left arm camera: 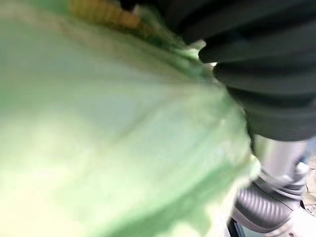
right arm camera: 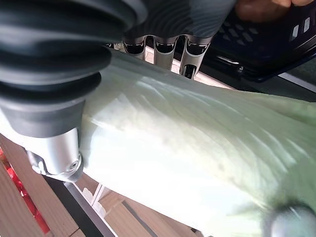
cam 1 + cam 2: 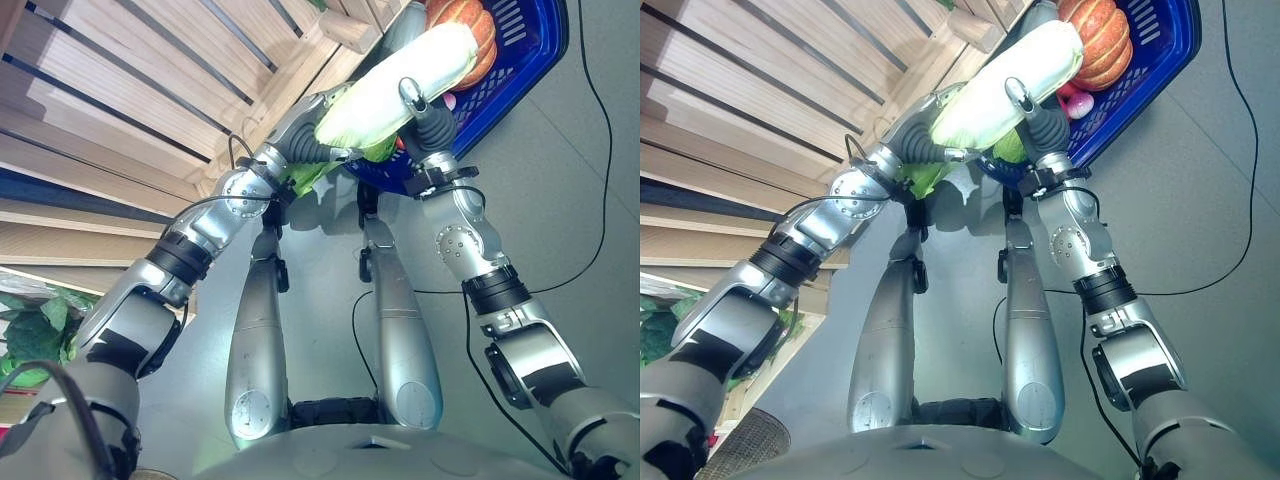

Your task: Pick up fruits and vegetables into the basket

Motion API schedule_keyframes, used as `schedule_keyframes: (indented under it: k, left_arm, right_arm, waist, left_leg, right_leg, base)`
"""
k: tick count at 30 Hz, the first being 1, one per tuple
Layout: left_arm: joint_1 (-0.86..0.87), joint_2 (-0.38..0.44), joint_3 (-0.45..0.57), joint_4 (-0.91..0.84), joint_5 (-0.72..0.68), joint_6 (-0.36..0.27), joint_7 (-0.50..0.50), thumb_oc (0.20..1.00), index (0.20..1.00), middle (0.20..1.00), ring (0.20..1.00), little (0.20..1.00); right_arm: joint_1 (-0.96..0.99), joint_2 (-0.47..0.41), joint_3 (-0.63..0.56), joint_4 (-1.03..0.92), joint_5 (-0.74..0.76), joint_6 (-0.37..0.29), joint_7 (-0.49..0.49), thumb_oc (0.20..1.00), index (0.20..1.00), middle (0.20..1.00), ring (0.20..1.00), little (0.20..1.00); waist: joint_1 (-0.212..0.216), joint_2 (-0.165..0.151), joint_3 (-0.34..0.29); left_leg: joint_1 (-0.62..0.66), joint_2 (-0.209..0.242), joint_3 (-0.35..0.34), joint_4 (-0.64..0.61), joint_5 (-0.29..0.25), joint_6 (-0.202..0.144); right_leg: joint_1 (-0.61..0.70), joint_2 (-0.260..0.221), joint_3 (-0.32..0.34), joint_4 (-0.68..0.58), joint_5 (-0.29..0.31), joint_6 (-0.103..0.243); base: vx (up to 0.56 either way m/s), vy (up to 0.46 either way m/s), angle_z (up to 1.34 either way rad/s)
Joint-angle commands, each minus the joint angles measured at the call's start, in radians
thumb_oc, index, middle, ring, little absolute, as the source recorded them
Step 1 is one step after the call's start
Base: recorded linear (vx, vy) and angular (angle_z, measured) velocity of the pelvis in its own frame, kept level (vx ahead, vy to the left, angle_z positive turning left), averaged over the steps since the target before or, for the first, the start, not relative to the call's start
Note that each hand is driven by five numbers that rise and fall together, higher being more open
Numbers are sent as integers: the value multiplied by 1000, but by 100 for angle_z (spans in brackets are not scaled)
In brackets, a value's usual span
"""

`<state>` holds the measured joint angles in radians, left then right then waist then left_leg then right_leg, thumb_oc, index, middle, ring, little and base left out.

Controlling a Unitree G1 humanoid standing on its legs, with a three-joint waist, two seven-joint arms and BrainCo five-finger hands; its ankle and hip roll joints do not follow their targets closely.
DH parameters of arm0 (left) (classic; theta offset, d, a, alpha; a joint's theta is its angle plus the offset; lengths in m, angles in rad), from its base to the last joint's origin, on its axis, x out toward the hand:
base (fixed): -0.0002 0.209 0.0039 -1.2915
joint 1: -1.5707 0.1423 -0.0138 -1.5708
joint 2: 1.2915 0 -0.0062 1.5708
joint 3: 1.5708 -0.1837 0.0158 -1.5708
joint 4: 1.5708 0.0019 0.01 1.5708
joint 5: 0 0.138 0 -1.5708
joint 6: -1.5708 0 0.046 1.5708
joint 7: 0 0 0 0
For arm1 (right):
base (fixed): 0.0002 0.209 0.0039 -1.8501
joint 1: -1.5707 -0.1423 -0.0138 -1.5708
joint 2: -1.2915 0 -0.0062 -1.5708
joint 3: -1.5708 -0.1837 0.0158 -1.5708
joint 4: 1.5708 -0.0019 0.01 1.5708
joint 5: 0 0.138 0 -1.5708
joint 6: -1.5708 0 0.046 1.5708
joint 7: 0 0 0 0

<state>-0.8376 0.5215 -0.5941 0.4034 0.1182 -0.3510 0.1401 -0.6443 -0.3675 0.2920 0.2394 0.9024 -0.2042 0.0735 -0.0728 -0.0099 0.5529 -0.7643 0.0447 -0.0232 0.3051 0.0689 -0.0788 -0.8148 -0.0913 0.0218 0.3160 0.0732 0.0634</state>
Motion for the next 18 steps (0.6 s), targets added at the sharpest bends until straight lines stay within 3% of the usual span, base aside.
schedule_keyframes:
  k: [1,9,18]
  left_arm:
    - [33,0,22,-60,35,-5,84,1000,1000,1000,1000,1000]
    - [70,-32,138,-17,23,37,382,1000,1000,1000,1000,1000]
    - [82,-41,237,19,9,32,496,1000,1000,1000,1000,1000]
  right_arm:
    - [-14,0,-6,-117,3,-65,51,200,200,200,200,200]
    - [-11,13,-22,-114,-12,-78,26,200,200,200,200,200]
    - [-8,6,-64,-109,-45,-90,-23,200,200,200,200,200]
  waist:
    - [17,-7,-33]
    - [27,-9,-33]
    - [29,-3,-33]
  left_leg:
    - [9,-29,16,-9,-24,36]
    - [7,-36,2,-5,-24,37]
    - [1,-43,-6,1,-26,37]
  right_leg:
    - [41,25,-53,37,-26,16]
    - [37,28,-51,48,-34,15]
    - [29,25,-52,57,-39,13]
  base:
    - [0,0,0]
    - [0,0,0]
    - [0,0,0]
